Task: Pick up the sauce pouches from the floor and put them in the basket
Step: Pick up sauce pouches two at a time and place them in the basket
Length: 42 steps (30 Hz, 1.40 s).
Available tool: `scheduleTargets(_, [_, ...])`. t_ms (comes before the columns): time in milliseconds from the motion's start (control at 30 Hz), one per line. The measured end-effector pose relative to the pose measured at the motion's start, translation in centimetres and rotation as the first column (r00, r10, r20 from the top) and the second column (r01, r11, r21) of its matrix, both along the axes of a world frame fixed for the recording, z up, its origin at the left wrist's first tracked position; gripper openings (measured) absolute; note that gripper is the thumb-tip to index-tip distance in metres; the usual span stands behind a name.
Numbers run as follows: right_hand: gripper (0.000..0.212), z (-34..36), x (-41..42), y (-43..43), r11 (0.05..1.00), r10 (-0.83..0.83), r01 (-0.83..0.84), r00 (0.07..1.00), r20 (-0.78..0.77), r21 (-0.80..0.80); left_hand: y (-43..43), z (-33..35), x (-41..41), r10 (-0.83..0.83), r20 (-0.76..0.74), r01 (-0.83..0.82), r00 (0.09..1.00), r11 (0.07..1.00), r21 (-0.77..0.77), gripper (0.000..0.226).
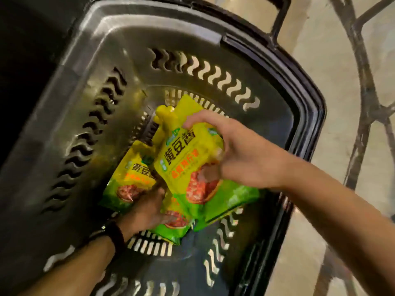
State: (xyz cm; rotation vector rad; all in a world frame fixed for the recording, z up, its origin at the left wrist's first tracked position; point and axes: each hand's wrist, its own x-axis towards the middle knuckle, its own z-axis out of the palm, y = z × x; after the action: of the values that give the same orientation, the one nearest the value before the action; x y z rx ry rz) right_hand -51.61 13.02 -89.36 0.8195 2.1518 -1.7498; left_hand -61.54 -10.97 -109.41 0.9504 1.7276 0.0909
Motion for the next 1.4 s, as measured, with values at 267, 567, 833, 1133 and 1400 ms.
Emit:
scheduleTargets(267, [0.122,-13.8,-9.5,3.9,0.83,0.474,-0.529,0.837,0.273,0.18,-0.4,2.7,1.3,-0.14,-0.512,0.348,0.848,0.875,0.336,0.1])
scheduleTargets(567, [0.036,-20.6,-7.3,3.5,0.692,0.101,-0.325,0.928,0.359,0.644,-3.1,-2.3,2.7,-0.317,-0.509,0.47,0.8,0.859,0.203,0.091])
scheduleTargets(833, [0.024,-20.1,-6.6,3.8,0.655,-0.221,0.118,0.974,0.04,0.746,0.6,-0.8,3.4,-0.4,-0.55,0.594,0.733,0.771,0.229,0.075])
scheduleTargets(1133, [0.025,-19.8,-7.9,2.4,0.598,0.039,-0.202,0.974,0.223,0.776,-0.3,-2.9,4.5,-0.325,-0.494,0.491,0.807,0.834,0.253,0.087])
scheduleTargets(1400, [0.029,-19.4,-8.6,1.5,0.623,-0.169,-0.027,0.971,0.168,0.781,-1.5,-3.3,1.8,-0.314,-0.519,0.496,0.795,0.829,0.258,0.078])
